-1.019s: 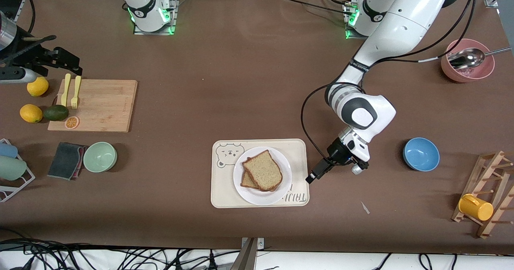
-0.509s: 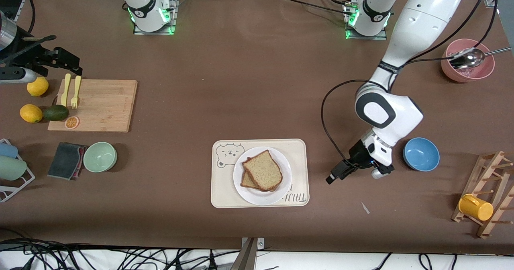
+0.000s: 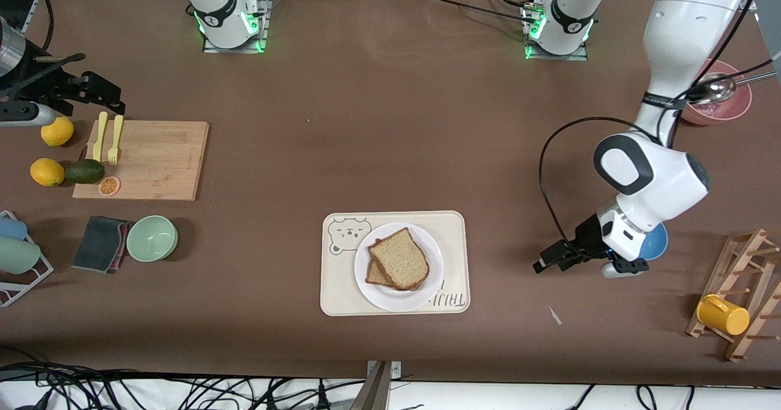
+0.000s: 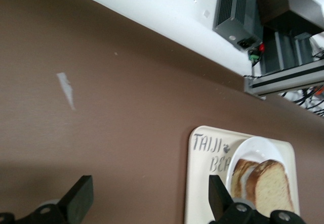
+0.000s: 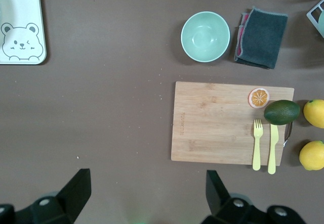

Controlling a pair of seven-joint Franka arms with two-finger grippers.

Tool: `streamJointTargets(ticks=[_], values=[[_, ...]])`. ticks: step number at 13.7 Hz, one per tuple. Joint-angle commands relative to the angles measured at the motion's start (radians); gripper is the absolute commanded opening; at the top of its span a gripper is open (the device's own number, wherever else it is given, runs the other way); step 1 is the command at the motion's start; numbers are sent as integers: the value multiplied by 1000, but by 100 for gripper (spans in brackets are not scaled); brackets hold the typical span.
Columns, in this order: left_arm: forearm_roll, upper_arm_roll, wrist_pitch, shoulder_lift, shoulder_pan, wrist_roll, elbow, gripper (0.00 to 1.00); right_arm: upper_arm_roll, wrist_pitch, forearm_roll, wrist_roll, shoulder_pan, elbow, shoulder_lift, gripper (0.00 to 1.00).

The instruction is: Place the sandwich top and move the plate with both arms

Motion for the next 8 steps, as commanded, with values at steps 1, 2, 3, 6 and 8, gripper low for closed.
streamJointTargets(ticks=[1, 2, 3, 6, 8], values=[[157, 35, -58, -116, 1, -83, -98, 100, 1, -22, 0, -8, -6, 26, 9, 100], [220, 54, -82, -150, 1, -119, -119, 100, 1, -22, 0, -10, -6, 26, 9, 100], [290, 67, -125, -181, 4, -146, -130, 100, 1, -22, 0, -8, -6, 26, 9, 100], [497, 73, -263, -257, 50, -259, -121, 100, 3, -22, 0, -10, -6, 26, 9, 100], [576, 75, -322, -296, 56, -284, -115, 100, 3, -22, 0, -13, -6, 26, 9, 100]])
